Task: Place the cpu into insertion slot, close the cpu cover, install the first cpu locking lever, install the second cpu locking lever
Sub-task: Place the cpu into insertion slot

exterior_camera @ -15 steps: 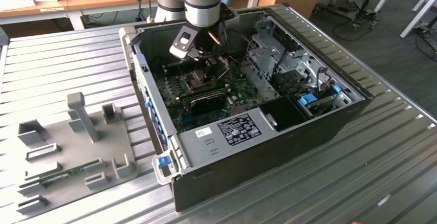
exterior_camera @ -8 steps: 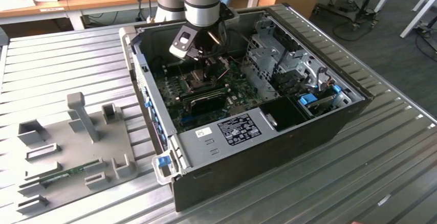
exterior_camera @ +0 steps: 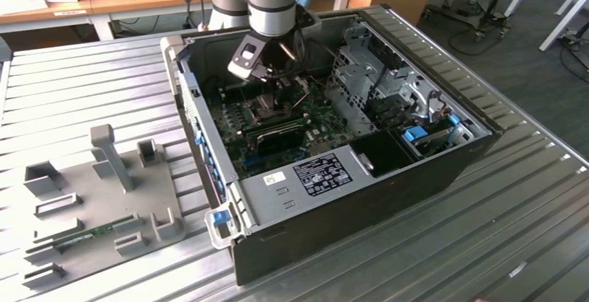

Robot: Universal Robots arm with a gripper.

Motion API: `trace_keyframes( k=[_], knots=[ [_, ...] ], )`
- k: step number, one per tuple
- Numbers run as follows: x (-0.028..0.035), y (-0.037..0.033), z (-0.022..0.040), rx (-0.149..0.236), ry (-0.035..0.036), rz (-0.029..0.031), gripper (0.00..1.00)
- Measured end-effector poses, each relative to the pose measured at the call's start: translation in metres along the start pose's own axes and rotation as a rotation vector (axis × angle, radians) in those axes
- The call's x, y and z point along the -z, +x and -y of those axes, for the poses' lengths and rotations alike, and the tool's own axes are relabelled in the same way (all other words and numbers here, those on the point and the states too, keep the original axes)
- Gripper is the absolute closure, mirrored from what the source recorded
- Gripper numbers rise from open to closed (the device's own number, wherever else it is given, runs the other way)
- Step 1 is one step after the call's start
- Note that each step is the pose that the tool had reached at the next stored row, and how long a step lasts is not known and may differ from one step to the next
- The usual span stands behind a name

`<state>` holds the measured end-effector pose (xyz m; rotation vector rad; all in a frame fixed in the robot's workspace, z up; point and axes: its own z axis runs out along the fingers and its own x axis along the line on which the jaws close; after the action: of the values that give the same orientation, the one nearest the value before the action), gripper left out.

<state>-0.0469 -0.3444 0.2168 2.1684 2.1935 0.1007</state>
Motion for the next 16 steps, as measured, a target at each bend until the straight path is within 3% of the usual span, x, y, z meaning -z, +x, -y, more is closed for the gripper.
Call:
trace_keyframes(
  k=[12, 16],
  knots=[
    [-0.0045, 0.0007, 0.0004, 0.0, 0.0023, 0.0, 0.46],
    [-0.0048, 0.0007, 0.0005, 0.0, 0.0088, -0.0002, 0.46]
  ],
)
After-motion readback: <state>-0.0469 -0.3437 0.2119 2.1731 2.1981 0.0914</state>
